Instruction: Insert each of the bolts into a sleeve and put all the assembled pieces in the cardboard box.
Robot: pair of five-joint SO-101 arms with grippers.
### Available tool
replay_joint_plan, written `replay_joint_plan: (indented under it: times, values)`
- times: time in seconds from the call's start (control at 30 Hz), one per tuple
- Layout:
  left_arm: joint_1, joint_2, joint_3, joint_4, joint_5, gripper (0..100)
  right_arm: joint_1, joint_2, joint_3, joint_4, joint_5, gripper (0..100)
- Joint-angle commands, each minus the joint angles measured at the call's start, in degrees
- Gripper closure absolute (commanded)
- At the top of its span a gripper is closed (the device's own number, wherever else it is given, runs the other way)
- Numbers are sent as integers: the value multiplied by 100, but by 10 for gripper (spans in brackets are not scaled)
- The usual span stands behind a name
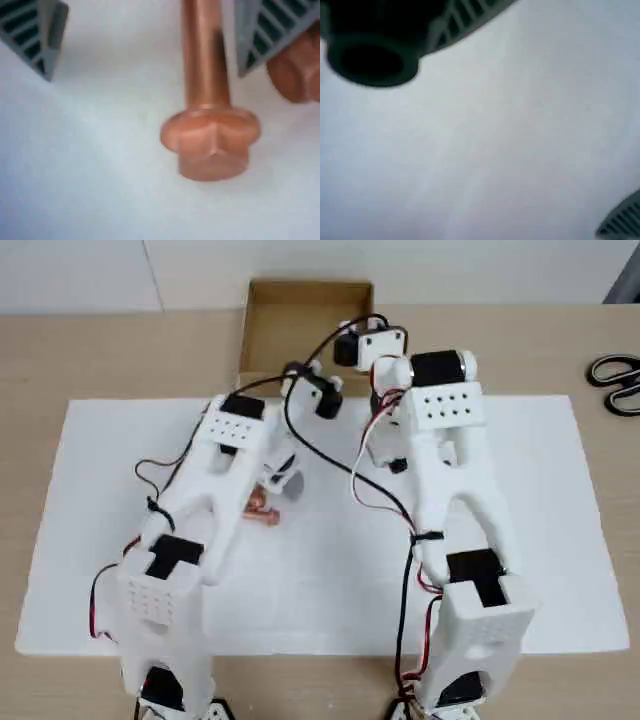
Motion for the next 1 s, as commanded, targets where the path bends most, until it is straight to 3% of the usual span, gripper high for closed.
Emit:
replay_joint_plan:
  times: [0.0,0.3,0.87,0.97]
  values:
    - [-105,-18,-84,-202,53,780,13,-365,-264,48,18,995]
    - [-88,-18,-75,-176,70,963,13,-356,-264,48,9,995]
    - [492,-79,-163,26,343,994,13,-356,-97,40,9,995]
    - [501,-88,-470,369,343,994,13,-365,35,13,9,995]
